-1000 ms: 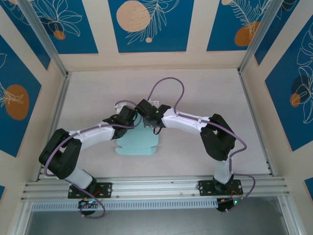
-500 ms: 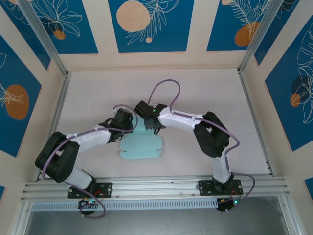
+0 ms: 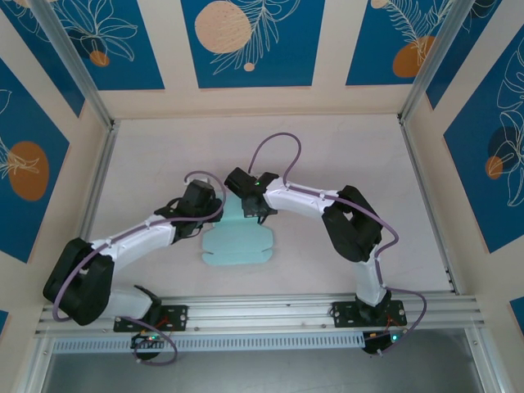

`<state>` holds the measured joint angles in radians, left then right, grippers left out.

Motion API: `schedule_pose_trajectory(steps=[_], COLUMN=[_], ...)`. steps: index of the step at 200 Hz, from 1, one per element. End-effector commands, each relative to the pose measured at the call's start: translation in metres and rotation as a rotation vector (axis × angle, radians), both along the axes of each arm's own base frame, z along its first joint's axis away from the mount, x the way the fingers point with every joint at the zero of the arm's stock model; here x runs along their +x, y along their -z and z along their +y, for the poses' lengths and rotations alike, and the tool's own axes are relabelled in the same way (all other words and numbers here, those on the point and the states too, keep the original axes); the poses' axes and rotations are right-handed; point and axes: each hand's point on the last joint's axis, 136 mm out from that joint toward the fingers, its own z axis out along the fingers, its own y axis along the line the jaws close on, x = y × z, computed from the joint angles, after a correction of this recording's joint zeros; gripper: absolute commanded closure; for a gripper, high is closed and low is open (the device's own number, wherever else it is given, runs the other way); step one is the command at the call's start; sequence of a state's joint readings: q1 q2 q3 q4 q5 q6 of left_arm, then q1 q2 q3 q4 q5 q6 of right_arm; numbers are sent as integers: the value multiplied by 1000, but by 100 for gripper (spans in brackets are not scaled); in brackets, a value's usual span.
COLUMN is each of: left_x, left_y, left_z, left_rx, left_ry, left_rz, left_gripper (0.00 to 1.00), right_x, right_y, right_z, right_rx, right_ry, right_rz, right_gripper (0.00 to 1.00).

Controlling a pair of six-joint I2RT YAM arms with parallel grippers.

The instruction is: Fold the paper box

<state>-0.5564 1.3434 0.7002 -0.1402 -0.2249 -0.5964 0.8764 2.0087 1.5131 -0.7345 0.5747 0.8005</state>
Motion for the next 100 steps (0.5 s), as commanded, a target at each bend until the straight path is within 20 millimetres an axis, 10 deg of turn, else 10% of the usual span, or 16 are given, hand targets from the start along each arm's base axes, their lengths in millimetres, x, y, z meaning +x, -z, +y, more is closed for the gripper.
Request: schedule_pose_trajectory(steps=[1,100], left_x=[-17,-5], left_y=[19,39], left_z=[18,18], left_rx=[55,133], left_ry=[-43,-69], left_rz=[56,28], left_gripper=[59,73], right_x=[-8,-9], right_y=[11,7], right_z=[-6,0], right_rx=[-37,-11], right_ry=[-3,-8], right_rz=[59,55], right_gripper=[93,92])
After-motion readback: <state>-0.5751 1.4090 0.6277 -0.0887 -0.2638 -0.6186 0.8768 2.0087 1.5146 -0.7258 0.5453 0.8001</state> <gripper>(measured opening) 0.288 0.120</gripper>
